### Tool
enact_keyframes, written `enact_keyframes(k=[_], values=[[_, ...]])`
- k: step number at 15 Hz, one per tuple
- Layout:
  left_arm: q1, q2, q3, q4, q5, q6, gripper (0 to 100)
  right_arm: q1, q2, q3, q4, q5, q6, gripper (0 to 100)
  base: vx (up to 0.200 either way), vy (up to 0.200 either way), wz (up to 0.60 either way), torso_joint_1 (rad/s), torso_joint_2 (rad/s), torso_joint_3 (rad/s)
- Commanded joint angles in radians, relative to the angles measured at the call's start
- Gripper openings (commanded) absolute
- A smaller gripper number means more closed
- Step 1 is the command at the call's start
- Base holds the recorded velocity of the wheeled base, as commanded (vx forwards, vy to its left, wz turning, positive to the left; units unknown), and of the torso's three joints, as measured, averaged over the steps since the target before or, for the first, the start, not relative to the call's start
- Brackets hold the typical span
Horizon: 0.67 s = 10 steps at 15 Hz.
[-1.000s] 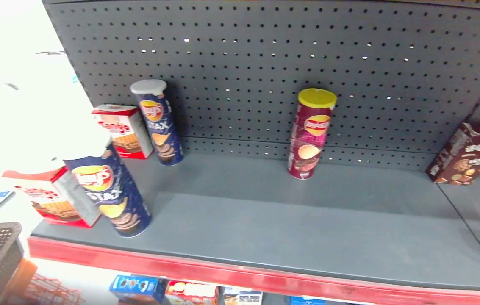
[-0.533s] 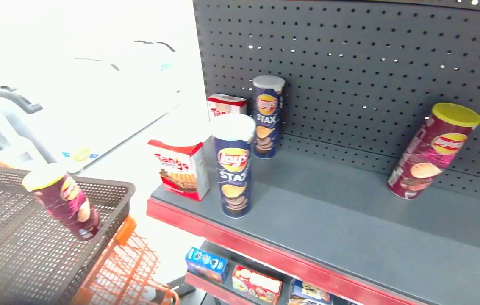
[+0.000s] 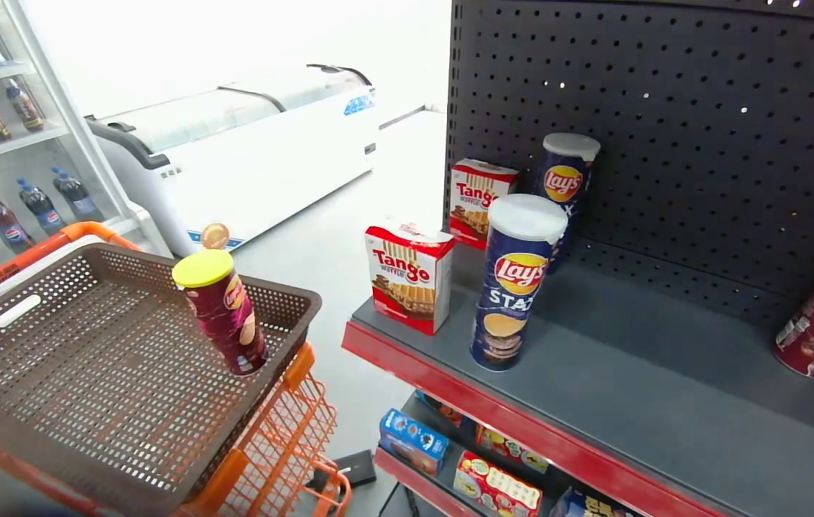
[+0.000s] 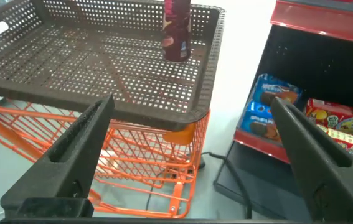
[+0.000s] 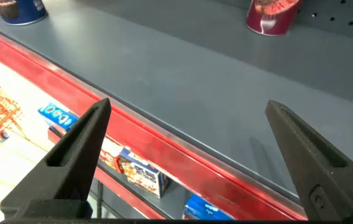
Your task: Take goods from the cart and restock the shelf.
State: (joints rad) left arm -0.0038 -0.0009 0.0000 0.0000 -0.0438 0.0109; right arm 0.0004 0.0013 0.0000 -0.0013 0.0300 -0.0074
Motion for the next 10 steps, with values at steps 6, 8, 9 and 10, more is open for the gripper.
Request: enact_keyframes(k=[6,8,9,10], values=[[0.004,0.059,-0.051,0.009,0.016,0.081,100,0.0,0.0,0.0,0.0,0.001,0.0,100,0.0,0.0,0.0,0.0,0.0,0.0],[-0.004,0.337,-0.242,0.012,0.025,0.1,100,0.001,0.0,0.0,0.0,0.001,0.0,100,0.0,0.0,0.0,0.0,0.0,0.0],[-0.058,0.446,-0.307,-0.009,0.045,0.1,100,0.001,0.0,0.0,0.0,0.001,0.0,100,0.0,0.0,0.0,0.0,0.0,0.0],[-0.104,0.538,-0.347,-0.028,0.093,0.089,100,0.001,0.0,0.0,0.0,0.001,0.0,100,0.0,0.0,0.0,0.0,0.0,0.0]])
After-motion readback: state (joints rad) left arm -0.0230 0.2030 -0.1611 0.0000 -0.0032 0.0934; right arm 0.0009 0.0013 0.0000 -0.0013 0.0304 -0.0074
